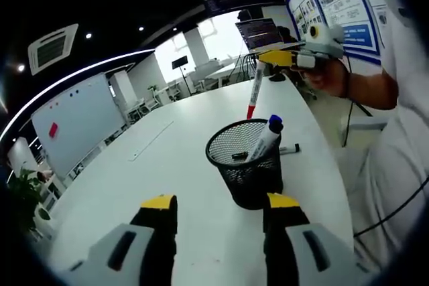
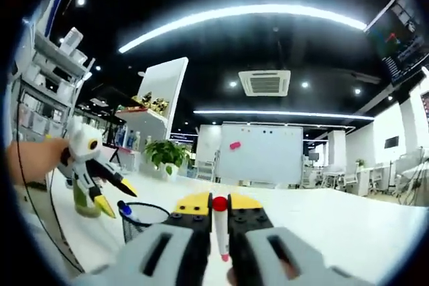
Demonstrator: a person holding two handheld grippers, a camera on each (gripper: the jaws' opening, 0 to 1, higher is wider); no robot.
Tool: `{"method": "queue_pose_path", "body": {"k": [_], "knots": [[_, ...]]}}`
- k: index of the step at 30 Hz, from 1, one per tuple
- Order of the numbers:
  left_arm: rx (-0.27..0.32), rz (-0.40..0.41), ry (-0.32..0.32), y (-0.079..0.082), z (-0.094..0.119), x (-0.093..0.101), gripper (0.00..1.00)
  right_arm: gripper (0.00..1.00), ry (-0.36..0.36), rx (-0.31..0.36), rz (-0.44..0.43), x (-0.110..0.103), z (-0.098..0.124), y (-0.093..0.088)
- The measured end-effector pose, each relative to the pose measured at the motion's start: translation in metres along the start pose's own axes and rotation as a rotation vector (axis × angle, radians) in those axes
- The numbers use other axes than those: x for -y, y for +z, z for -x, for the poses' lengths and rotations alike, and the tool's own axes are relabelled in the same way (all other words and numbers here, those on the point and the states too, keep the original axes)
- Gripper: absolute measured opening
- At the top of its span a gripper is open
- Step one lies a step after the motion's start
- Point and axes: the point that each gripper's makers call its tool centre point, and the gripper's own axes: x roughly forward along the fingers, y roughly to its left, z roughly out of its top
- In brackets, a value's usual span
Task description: Pick up the whiteboard markers from the pen holder and place them facing the whiteboard neatly
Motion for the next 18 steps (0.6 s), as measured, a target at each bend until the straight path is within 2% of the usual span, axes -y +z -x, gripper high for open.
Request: {"method": "queue_pose_path", "body": {"k": [10,18], "knots": [[-0.002,0.001,-0.001,-0.001,0.0,0.0,0.53,0.08,0.006,-0.027,0.017,-0.009,0.004,-0.013],[-0.002,0.0,0.0,-0.001,0.0,0.0,0.53,0.08,-0.004,-0.044,0.027,-0.006,0.006,-0.019]]}}
